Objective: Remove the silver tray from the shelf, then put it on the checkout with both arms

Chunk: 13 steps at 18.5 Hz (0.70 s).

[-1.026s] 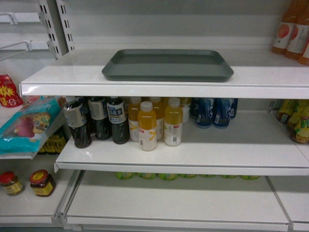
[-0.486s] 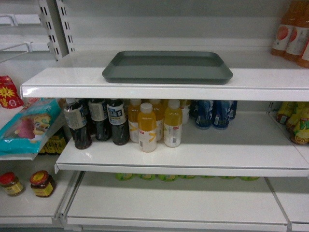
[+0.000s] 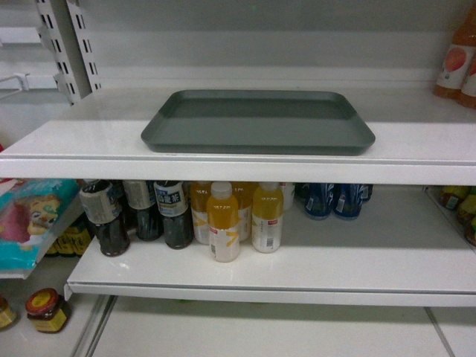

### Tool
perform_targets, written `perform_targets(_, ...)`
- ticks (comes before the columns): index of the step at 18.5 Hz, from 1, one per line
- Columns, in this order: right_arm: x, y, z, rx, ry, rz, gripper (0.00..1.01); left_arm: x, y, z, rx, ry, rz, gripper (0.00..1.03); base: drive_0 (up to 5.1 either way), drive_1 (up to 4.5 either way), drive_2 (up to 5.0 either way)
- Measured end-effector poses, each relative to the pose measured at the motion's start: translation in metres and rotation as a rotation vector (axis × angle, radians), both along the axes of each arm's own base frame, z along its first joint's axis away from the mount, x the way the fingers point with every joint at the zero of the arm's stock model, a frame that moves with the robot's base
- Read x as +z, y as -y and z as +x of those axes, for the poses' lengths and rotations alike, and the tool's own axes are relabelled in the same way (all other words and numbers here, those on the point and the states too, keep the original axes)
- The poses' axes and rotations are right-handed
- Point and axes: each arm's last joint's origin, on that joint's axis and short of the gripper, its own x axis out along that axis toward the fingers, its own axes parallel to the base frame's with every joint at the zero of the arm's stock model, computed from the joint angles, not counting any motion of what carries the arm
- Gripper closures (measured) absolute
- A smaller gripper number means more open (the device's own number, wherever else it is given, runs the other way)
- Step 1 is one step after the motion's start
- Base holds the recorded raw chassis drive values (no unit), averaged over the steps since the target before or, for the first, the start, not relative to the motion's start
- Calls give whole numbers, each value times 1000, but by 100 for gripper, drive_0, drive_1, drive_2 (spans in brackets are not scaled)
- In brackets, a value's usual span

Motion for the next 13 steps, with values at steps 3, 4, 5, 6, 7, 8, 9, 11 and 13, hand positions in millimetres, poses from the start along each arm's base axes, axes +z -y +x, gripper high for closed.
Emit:
perform_targets(3, -1, 0, 0, 0, -5, 0, 3, 0, 0, 0, 0, -2, 0, 5, 8, 293, -277)
perform_targets(4, 0, 0, 0, 0, 3, 0, 3, 0, 0, 0, 1, -2, 0, 5, 12, 440, -415)
perform_targets(5, 0, 0, 0, 0, -2, 0, 3, 0, 0, 0, 0, -2, 0, 5, 12, 440, -415)
perform_targets(6, 0, 0, 0, 0, -3, 0, 3, 0, 0, 0, 0, -2, 0, 5, 12, 440, -415)
perform_targets(7, 0, 0, 0, 0, 3, 0, 3, 0, 0, 0, 0, 1, 0, 5, 12, 440, -415)
perform_targets(8, 0, 0, 0, 0, -4, 0, 3, 0, 0, 0, 2, -5, 0, 5, 12, 440, -415)
perform_targets(9, 0, 0, 0, 0, 0, 0, 3, 0, 0, 0, -1, 0, 0, 5, 12, 440, -415)
perform_targets(11, 0, 0, 0, 0, 0, 0, 3, 0, 0, 0, 2, -5, 0, 5, 12, 440, -415)
perform_targets(13, 0, 0, 0, 0, -2, 0, 3, 0, 0, 0, 0, 0, 0, 5, 12, 440, -415)
